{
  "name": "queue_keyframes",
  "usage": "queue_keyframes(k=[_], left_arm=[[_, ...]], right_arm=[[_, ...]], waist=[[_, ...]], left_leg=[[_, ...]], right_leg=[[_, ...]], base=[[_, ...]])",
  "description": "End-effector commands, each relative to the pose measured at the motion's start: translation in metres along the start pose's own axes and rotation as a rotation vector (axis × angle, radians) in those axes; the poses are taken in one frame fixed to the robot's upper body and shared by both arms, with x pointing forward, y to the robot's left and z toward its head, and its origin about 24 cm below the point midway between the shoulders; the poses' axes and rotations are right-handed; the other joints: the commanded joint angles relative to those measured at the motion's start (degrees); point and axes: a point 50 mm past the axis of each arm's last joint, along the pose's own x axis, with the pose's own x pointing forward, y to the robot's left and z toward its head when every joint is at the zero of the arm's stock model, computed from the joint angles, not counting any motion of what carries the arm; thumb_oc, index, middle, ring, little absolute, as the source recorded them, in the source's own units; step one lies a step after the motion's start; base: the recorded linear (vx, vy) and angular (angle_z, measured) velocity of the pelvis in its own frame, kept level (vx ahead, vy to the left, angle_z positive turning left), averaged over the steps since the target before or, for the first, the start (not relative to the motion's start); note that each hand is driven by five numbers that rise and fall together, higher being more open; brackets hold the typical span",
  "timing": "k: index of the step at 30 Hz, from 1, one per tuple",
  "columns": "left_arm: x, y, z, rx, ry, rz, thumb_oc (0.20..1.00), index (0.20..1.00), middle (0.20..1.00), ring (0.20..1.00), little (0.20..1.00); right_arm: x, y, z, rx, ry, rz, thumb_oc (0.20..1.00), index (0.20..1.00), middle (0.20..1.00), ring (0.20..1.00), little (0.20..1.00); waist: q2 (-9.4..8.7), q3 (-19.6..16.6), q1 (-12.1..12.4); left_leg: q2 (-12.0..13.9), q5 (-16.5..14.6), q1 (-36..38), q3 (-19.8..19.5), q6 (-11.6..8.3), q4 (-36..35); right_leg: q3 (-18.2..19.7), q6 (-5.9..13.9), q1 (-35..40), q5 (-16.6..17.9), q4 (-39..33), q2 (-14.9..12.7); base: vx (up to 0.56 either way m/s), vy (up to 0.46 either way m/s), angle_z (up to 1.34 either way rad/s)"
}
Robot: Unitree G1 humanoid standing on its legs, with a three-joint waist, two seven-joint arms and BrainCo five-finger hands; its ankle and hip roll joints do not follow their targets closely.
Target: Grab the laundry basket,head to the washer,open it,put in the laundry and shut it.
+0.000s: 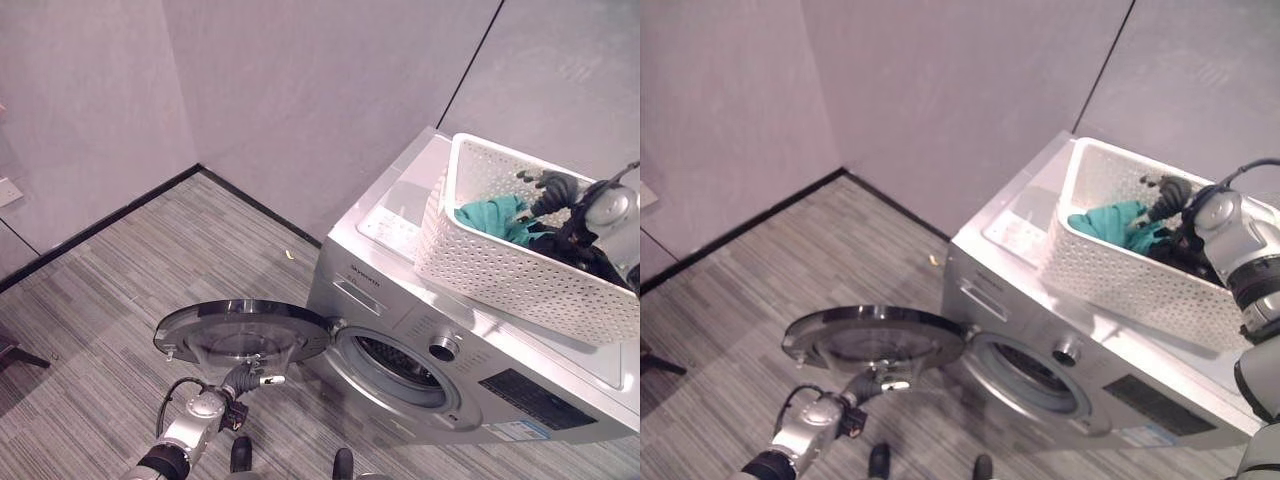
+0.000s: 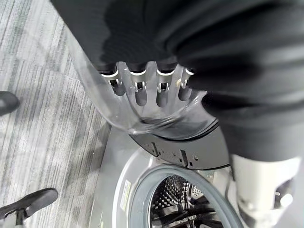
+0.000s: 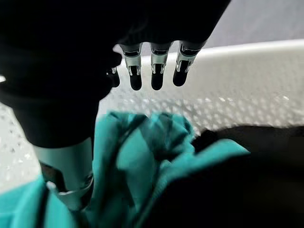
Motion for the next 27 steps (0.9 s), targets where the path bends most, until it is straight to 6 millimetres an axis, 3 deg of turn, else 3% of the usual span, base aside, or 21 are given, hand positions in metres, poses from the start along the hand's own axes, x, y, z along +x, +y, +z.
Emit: queue_keyframes(k=[1, 7, 11, 12, 15, 20, 24, 25, 26, 27], left_arm=[[0.009, -0.001, 0.033, 0.068, -0.100, -0.021, 1.000, 1.000, 1.000, 1.000, 1.000], [0.002, -0.006, 0.048, 0.052, -0.186, -0.072, 1.000, 1.000, 1.000, 1.000, 1.000], [0.000, -0.006, 0.054, 0.045, -0.217, -0.070, 1.000, 1.000, 1.000, 1.000, 1.000], [-0.006, -0.006, 0.069, -0.014, -0.295, -0.076, 1.000, 1.000, 1.000, 1.000, 1.000], [-0.012, -0.006, 0.079, -0.058, -0.357, -0.085, 1.000, 1.000, 1.000, 1.000, 1.000], [-0.013, -0.002, 0.084, -0.067, -0.379, -0.069, 1.000, 1.000, 1.000, 1.000, 1.000], [-0.015, 0.004, 0.082, -0.062, -0.367, -0.053, 1.000, 1.000, 1.000, 1.000, 1.000], [-0.015, 0.005, 0.079, -0.065, -0.357, -0.047, 1.000, 1.000, 1.000, 1.000, 1.000], [-0.014, 0.006, 0.079, -0.066, -0.355, -0.040, 1.000, 1.000, 1.000, 1.000, 1.000], [-0.013, 0.006, 0.077, -0.083, -0.351, -0.035, 1.000, 1.000, 1.000, 1.000, 1.000]], right_arm=[[-0.012, -0.041, -0.011, 0.016, 0.043, -0.134, 1.000, 1.000, 1.000, 1.000, 1.000], [-0.007, -0.019, -0.014, -0.044, 0.065, -0.042, 1.000, 1.000, 1.000, 1.000, 1.000], [-0.005, -0.015, -0.011, -0.037, 0.055, -0.037, 1.000, 1.000, 1.000, 1.000, 1.000], [0.001, -0.007, -0.016, 0.009, 0.087, -0.034, 1.000, 1.000, 1.000, 1.000, 1.000], [0.006, -0.004, -0.015, 0.044, 0.108, -0.036, 1.000, 1.000, 1.000, 1.000, 1.000], [0.010, 0.001, -0.014, 0.062, 0.124, -0.029, 1.000, 1.000, 1.000, 1.000, 1.000], [0.010, 0.007, -0.013, -0.037, 0.137, 0.033, 1.000, 1.000, 1.000, 1.000, 1.000], [0.010, 0.015, -0.015, -0.048, 0.138, 0.066, 0.379, 0.379, 0.379, 0.379, 0.379], [0.010, 0.019, -0.012, -0.030, 0.116, 0.067, 0.200, 0.200, 0.200, 0.200, 0.200], [0.010, 0.015, -0.007, -0.009, 0.085, 0.037, 0.200, 0.200, 0.200, 0.200, 0.200]], waist=[[0.15, 1.7, 2.0], [0.04, 3.4, 2.7], [-0.10, 4.2, 3.1], [-0.25, 5.7, 4.1], [-0.67, 7.3, 5.6], [-1.32, 9.2, 7.0], [-2.16, 10.0, 7.4], [-2.43, 9.9, 7.3], [-2.52, 9.8, 7.2], [-2.45, 9.6, 6.9]], left_leg=[[1.3, -7.7, 1.7, -0.9, 1.45, 2.6], [1.3, -7.4, 0.1, -1.6, 1.45, 3.0], [1.2, -7.4, -0.7, -2.0, 1.54, 3.2], [1.2, -7.2, -2.2, -2.4, 1.68, 3.8], [1.2, -6.9, -3.9, -2.9, 1.71, 4.3], [1.1, -6.4, -6.5, -3.6, 1.55, 5.2], [1.4, -6.0, -7.4, -4.1, 1.28, 5.0], [1.5, -6.0, -7.4, -4.3, 1.28, 4.8], [1.5, -6.0, -7.1, -4.3, 1.34, 4.6], [1.4, -6.1, -6.8, -4.2, 1.42, 4.4]], right_leg=[[-1.0, 1.12, -1.8, -3.3, 2.6, -1.3], [-1.8, 0.97, -2.6, -3.3, 2.7, -1.4], [-1.9, 0.98, -3.1, -3.2, 2.7, -1.4], [-2.2, 1.07, -4.0, -2.7, 2.4, -1.4], [-2.7, 1.11, -4.8, -2.1, 1.9, -1.2], [-3.3, 1.00, -6.0, -1.8, 1.6, -1.2], [-4.1, 0.87, -6.4, -1.9, 1.4, -1.0], [-4.3, 0.82, -6.4, -2.0, 1.4, -0.9], [-4.2, 0.79, -6.3, -2.1, 1.4, -0.9], [-4.1, 0.79, -6.2, -2.1, 1.4, -0.9]], base=[[0.00, 0.000, 0.00], [-0.01, -0.003, 0.03], [-0.03, -0.007, 0.08], [-0.06, -0.009, 0.09], [-0.06, -0.015, -0.01], [-0.05, -0.023, 0.02], [-0.01, -0.031, 0.14], [0.01, -0.037, 0.15], [0.00, -0.020, 0.15], [0.00, 0.000, 0.12]])
